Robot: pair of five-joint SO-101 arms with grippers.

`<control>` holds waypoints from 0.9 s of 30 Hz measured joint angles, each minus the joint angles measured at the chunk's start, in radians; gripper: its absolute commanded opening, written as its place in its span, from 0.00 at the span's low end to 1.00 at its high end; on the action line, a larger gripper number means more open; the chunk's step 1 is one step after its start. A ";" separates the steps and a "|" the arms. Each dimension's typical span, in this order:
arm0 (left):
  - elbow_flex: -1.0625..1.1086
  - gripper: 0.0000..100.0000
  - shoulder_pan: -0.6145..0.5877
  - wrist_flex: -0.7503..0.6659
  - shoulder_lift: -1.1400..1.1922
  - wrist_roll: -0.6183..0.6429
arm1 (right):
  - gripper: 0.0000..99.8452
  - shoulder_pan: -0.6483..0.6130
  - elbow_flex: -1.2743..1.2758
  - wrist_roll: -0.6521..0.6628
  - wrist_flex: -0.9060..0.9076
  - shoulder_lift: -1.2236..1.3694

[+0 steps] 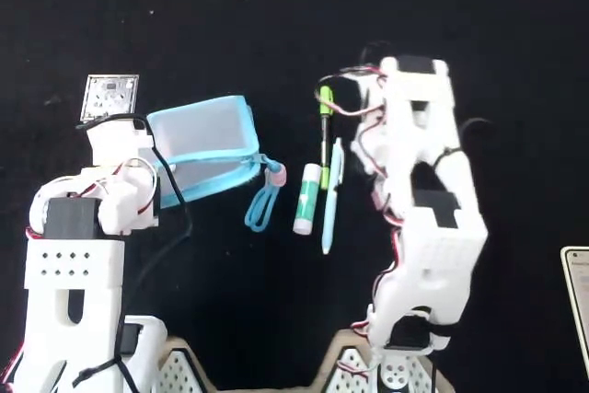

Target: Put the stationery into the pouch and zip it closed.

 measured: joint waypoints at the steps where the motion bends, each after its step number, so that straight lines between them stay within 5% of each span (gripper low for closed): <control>1: 0.000 0.03 0.000 0.000 0.000 0.000 | 0.12 0.009 0.000 -0.002 -0.002 0.000; 6: 0.000 0.03 0.000 0.000 0.000 0.000 | 0.22 0.014 0.000 -0.018 -0.052 0.000; 27: 0.000 0.03 0.000 0.000 0.000 0.000 | 0.21 -0.072 0.020 -0.032 -0.178 0.000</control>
